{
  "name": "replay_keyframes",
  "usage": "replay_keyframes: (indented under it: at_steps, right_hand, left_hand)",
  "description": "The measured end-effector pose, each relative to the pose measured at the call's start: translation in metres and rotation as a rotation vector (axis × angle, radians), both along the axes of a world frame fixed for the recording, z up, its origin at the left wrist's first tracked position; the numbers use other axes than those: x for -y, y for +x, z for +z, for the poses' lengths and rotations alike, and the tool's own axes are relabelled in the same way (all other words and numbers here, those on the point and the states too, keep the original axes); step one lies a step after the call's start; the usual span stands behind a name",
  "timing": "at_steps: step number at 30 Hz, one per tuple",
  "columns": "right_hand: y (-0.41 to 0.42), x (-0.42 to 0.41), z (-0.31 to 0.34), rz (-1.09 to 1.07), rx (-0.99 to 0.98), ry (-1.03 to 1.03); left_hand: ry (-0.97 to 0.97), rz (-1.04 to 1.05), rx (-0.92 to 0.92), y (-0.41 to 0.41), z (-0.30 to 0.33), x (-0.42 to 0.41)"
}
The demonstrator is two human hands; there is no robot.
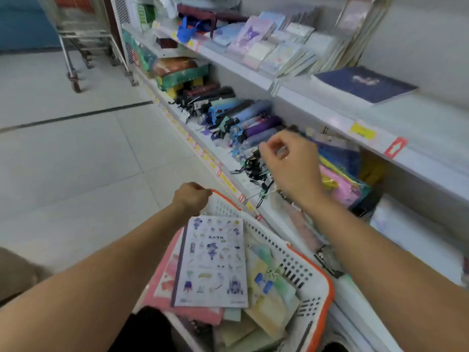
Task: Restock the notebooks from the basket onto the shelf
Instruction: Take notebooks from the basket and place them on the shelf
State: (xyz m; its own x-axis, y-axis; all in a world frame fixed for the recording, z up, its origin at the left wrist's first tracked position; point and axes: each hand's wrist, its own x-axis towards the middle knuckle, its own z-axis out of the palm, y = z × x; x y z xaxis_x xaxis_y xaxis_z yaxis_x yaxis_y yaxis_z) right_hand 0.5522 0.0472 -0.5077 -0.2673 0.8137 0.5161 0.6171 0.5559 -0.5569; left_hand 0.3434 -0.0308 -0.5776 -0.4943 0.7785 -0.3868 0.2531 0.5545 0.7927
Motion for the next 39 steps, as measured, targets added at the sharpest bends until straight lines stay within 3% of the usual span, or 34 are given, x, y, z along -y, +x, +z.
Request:
replay_keyframes:
  at_steps: [3, 7, 12, 17, 21, 24, 26, 29, 31, 34, 39]
  right_hand:
    - [-0.035, 0.067, -0.116, 0.065, 0.256, -0.707]
    - [-0.016, 0.096, -0.204, -0.154, 0.179, -1.137]
    - [-0.010, 0.108, -0.234, -0.186, 0.113, -1.149]
    - [-0.003, 0.111, -0.237, -0.253, -0.165, -1.238]
    - [0.012, 0.101, -0.217, -0.209, -0.122, -1.186]
    - [0.011, 0.090, -0.184, -0.049, -0.401, -1.263]
    - [0.006, 0.081, -0.160, 0.023, -0.595, -1.256]
    - [-0.004, 0.073, -0.140, 0.181, -0.909, -1.421]
    - [-0.018, 0.079, -0.146, 0.114, -0.733, -1.492]
    - [-0.044, 0.114, -0.177, -0.059, -0.188, -1.405]
    - [-0.077, 0.145, -0.217, -0.351, 0.073, -1.240]
  left_hand:
    - [-0.193, 0.033, -0.170, -0.012, -0.053, 0.056]
    - [-0.284, 0.003, -0.174, -0.026, -0.082, 0.076]
    - [-0.369, -0.017, 0.041, -0.019, -0.103, 0.078]
    - [-0.453, -0.024, 0.332, -0.004, -0.117, 0.076]
    - [-0.356, -0.008, 0.573, -0.001, -0.109, 0.079]
    - [-0.222, -0.049, 0.802, 0.001, -0.091, 0.080]
    - [-0.131, -0.059, 0.790, -0.002, -0.072, 0.077]
    - [-0.024, -0.053, 0.559, -0.025, -0.026, 0.062]
    - [0.042, -0.046, 0.382, -0.048, 0.007, 0.056]
    - [0.072, -0.024, 0.292, -0.075, 0.030, 0.063]
    - [-0.033, 0.081, 0.295, -0.086, 0.013, 0.063]
